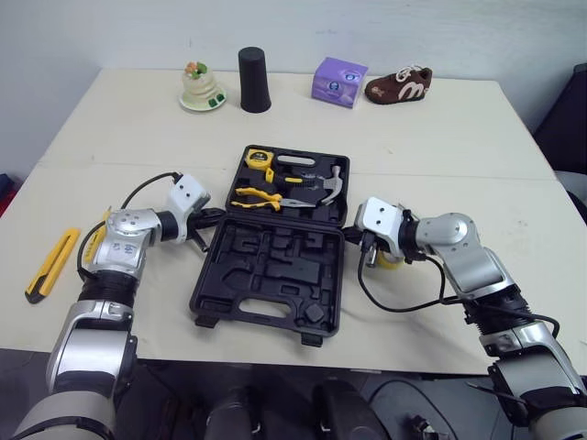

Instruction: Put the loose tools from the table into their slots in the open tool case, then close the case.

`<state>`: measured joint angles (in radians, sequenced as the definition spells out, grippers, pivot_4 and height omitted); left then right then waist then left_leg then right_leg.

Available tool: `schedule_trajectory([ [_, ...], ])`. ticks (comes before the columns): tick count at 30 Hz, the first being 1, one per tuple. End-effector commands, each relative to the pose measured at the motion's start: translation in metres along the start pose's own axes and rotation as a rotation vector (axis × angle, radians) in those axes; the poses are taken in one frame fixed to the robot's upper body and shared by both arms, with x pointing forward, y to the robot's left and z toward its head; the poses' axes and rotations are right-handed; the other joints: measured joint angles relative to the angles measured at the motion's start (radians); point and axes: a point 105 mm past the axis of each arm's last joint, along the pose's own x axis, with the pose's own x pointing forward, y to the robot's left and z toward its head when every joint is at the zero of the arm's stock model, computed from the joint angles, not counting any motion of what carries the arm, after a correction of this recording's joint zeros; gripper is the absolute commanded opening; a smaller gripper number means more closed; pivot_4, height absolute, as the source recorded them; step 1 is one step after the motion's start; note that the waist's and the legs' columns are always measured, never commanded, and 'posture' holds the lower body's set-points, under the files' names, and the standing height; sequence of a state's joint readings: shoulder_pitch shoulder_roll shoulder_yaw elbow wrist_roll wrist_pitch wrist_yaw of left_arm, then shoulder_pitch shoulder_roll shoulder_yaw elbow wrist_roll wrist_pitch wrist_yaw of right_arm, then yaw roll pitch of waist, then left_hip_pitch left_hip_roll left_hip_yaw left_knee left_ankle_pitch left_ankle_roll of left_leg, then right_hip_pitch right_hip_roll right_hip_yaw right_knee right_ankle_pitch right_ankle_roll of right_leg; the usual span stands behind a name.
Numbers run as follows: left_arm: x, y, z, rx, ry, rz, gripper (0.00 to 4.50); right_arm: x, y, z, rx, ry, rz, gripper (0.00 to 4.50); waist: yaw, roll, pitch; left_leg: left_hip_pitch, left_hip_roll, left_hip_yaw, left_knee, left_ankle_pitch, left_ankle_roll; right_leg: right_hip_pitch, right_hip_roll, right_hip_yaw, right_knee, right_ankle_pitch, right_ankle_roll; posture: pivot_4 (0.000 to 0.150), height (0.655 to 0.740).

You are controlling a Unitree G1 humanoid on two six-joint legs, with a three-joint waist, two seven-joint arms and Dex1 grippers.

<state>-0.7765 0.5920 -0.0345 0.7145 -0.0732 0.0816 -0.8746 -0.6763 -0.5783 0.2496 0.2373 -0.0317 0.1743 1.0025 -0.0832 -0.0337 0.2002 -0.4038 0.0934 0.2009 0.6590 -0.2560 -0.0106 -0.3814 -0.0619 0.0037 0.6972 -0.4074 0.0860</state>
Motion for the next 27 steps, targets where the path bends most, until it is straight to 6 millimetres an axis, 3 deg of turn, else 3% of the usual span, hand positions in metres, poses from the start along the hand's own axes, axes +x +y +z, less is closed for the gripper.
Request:
schedule_trajectory([
  [1, 0.005, -0.021, 0.014, 0.048, -0.070, -0.099, 0.05, 0.004, 0.007, 0.022, -0.074, -0.079, 0.052, 0.00, -0.001, 0.000, 0.000, 0.000, 0.000, 0.000, 0.000, 0.000, 0.000, 0.000, 0.000, 0.000, 0.000, 0.000, 0.000, 0.150, 0.7400],
  [14, -0.031, -0.060, 0.009, 0.047, -0.039, -0.145, 0.05, 0.005, 0.017, 0.025, -0.113, -0.098, 0.134, 0.00, -0.003, 0.000, 0.000, 0.000, 0.004, 0.001, -0.001, -0.001, -0.002, -0.001, 0.001, 0.003, 0.000, 0.000, 0.000, 0.150, 0.7400],
  [27, -0.039, -0.050, 0.000, 0.011, -0.010, -0.041, 0.05, 0.007, 0.029, 0.027, -0.116, -0.118, 0.195, 0.00, -0.002, 0.000, 0.000, 0.000, 0.004, 0.000, -0.001, -0.001, -0.002, 0.000, 0.001, 0.003, 0.000, 0.000, -0.001, 0.150, 0.7400],
])
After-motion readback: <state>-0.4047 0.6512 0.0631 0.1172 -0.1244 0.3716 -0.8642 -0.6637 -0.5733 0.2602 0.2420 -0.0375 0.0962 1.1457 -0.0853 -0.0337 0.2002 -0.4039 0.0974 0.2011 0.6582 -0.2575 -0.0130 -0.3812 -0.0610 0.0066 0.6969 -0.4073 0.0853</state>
